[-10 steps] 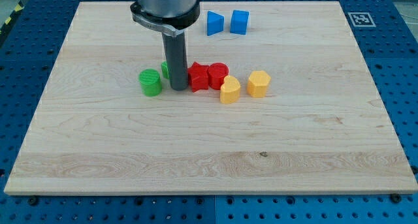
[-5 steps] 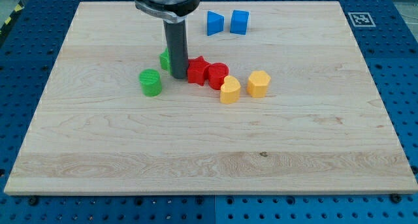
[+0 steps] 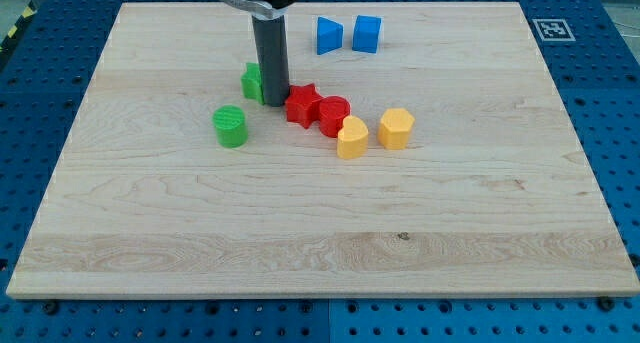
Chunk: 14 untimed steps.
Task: Place the green star towards the bottom of the blue cube
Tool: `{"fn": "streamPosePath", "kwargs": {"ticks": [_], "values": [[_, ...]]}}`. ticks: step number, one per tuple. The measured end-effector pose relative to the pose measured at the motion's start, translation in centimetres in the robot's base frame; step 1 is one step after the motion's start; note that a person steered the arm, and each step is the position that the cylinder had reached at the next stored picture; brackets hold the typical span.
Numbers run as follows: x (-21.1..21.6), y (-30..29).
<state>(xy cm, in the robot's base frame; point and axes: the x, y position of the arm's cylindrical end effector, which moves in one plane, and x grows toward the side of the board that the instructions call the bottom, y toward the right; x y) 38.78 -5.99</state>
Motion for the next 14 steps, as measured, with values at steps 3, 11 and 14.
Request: {"fn": "streamPosePath", "kwargs": {"ticks": [3,11,14], "values": [[-0.8,-2.6],[-4.9,-9.1],[-6.7,-6.1]]}}
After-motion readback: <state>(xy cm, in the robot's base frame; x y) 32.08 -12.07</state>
